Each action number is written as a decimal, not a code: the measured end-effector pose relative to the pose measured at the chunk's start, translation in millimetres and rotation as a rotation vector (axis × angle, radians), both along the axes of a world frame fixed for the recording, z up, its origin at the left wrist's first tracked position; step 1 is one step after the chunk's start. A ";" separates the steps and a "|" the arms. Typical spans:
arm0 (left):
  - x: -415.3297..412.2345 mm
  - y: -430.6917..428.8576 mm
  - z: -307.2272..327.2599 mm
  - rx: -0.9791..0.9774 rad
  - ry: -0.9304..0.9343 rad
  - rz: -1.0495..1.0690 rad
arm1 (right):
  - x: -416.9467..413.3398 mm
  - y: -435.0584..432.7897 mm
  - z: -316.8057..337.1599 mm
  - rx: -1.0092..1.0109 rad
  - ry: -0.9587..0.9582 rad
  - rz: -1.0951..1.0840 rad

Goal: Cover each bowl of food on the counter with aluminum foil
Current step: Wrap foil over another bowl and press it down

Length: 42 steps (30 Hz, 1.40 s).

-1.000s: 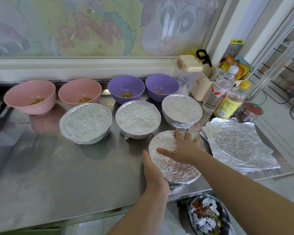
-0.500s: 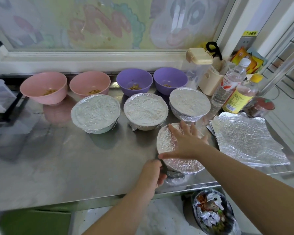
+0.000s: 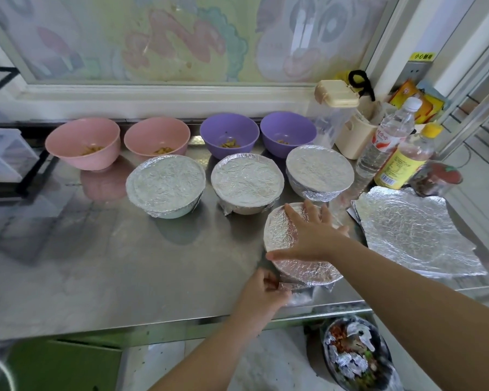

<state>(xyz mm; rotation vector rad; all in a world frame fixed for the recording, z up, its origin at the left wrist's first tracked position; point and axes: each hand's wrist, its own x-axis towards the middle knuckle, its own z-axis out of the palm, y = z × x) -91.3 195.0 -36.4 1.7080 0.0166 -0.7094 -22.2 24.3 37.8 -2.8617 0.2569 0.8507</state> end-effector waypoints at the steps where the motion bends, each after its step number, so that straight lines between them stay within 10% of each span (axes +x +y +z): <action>1: -1.3 0.5 0.6 0.022 -0.084 -0.019 | -0.5 0.4 0.9 -0.004 -0.001 0.000; 13: -16.9 0.0 -24.2 0.182 -0.727 -0.041 | -1.7 1.9 2.0 -0.031 0.005 0.005; 21: -4.4 1.4 -15.5 0.157 -0.751 -0.013 | -2.6 2.5 1.3 -0.029 -0.002 -0.006; 42: -20.6 -36.4 32.1 -0.632 0.736 0.774 | -3.8 5.2 -1.3 -0.032 -0.006 -0.036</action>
